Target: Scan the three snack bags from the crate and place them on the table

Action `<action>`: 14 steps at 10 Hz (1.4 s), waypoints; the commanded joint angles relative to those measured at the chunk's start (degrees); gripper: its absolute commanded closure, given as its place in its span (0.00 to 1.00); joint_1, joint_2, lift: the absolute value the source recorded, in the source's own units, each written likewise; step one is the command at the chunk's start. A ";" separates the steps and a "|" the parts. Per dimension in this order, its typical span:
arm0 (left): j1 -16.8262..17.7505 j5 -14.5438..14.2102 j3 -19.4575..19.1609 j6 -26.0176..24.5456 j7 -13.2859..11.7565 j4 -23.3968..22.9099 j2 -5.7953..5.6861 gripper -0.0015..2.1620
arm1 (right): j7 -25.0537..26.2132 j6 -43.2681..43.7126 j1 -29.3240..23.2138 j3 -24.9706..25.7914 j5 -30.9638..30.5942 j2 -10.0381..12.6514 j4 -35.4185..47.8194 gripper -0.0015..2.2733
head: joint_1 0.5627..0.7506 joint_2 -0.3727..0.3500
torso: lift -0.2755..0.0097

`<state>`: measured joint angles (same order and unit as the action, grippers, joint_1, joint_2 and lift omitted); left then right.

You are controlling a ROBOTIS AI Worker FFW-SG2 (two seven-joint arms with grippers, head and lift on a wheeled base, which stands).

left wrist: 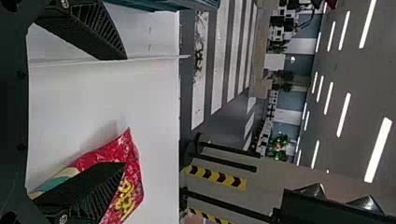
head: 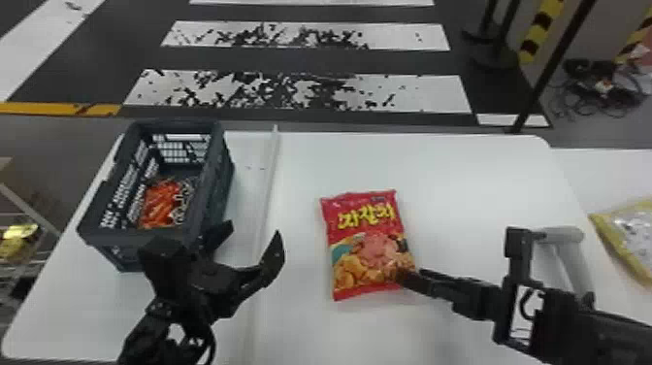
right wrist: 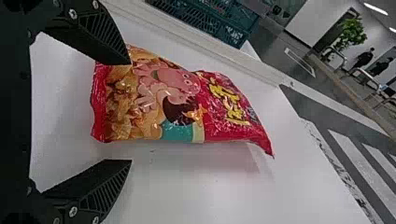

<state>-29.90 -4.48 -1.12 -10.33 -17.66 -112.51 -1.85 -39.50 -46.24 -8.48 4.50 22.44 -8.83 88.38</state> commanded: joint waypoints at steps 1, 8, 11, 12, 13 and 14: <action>0.02 0.00 0.07 0.00 0.00 0.45 -0.08 0.03 | -0.93 0.05 1.00 -0.81 -0.11 -0.05 -1.55 0.15 | 0.70 0.58 | 0.75; 0.02 0.00 0.07 0.88 0.00 0.72 -0.17 0.03 | -5.33 -2.24 0.39 5.69 6.04 -0.05 0.12 0.99 | 0.70 0.58 | 0.75; -0.16 -0.09 0.15 1.93 0.79 0.19 -0.08 0.03 | -2.78 -6.63 -2.07 10.00 0.24 -0.66 15.50 0.99 | 0.70 0.52 | 0.75; -0.16 -0.09 0.24 2.46 1.49 -0.07 -0.08 0.03 | -1.20 -7.51 -3.04 9.65 -5.56 -0.75 22.01 0.99 | 0.70 0.49 | 0.75; -0.16 -0.09 0.59 2.46 2.72 -0.43 -0.08 0.03 | 1.35 -8.22 -4.09 7.19 -12.15 -2.07 27.98 0.99 | 0.70 0.46 | 0.75; -0.16 -0.09 0.59 2.46 2.90 -0.43 -0.08 0.03 | 3.46 -8.57 -5.15 3.32 -19.97 -3.21 32.55 0.99 | 0.70 0.45 | 0.75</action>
<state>-30.06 -4.57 -0.58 -7.88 -14.73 -112.91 -1.92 -35.98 -54.51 -13.06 9.74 6.58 -11.48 118.21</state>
